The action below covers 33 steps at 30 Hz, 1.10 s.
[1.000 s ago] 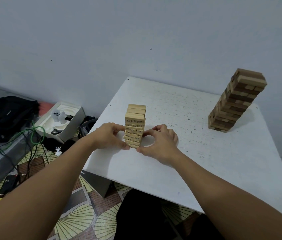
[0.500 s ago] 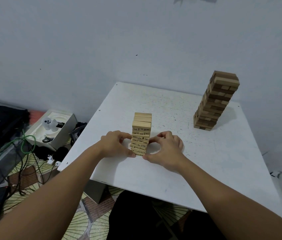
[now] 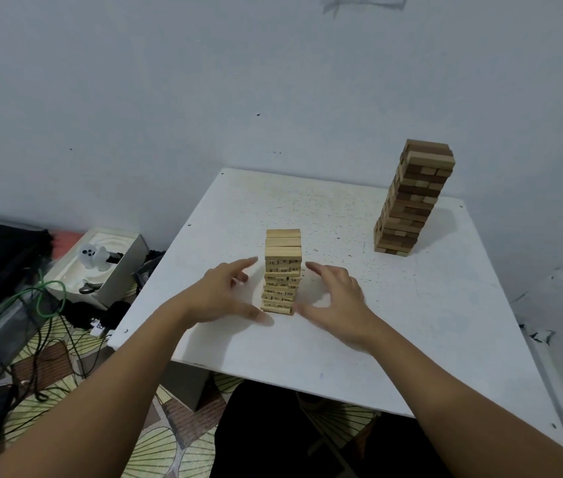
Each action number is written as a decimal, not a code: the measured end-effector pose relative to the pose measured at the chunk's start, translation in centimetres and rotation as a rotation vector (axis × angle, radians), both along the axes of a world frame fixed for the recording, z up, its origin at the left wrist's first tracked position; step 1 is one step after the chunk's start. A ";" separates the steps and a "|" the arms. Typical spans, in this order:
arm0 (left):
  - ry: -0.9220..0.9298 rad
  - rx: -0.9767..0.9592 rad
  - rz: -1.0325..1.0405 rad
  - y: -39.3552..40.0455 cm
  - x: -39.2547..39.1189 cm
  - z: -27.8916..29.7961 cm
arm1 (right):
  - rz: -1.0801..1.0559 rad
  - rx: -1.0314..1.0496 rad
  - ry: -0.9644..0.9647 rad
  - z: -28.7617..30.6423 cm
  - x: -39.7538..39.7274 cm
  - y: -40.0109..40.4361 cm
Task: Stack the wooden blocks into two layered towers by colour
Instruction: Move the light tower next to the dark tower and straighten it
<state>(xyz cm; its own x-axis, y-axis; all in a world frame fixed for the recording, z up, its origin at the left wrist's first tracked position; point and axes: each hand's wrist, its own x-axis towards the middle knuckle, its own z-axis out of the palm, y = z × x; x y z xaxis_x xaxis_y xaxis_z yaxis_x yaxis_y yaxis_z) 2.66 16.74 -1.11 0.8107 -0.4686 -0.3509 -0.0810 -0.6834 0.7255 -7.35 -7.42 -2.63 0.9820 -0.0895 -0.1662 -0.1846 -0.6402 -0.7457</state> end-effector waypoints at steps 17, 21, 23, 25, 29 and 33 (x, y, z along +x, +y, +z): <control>0.090 -0.848 0.494 -6.5 -5.1 5.1 | -0.233 0.926 -0.246 4.8 1.6 4.6; 0.120 -0.857 0.502 -8.0 -5.4 5.2 | -0.230 0.943 -0.248 5.2 1.6 5.3; 0.112 -0.861 0.513 -8.4 -5.3 5.1 | -0.209 0.973 -0.210 5.6 1.4 5.5; 0.090 -0.854 0.523 -8.4 -5.2 5.0 | -0.209 0.990 -0.186 6.7 0.8 6.1; 0.084 -0.837 0.532 -8.5 -5.3 4.9 | -0.194 0.967 -0.200 5.1 1.4 6.2; 0.084 -0.793 0.537 -8.6 -5.2 5.1 | -0.157 0.908 -0.213 3.5 2.1 6.5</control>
<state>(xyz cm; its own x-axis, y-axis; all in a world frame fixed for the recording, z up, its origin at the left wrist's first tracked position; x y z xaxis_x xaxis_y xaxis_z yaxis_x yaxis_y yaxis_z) -2.55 8.13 3.97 0.9729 -0.1680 -0.1589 0.1738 0.0779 0.9817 -5.28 -0.95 0.86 0.9874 -0.1477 -0.0560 -0.0220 0.2225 -0.9747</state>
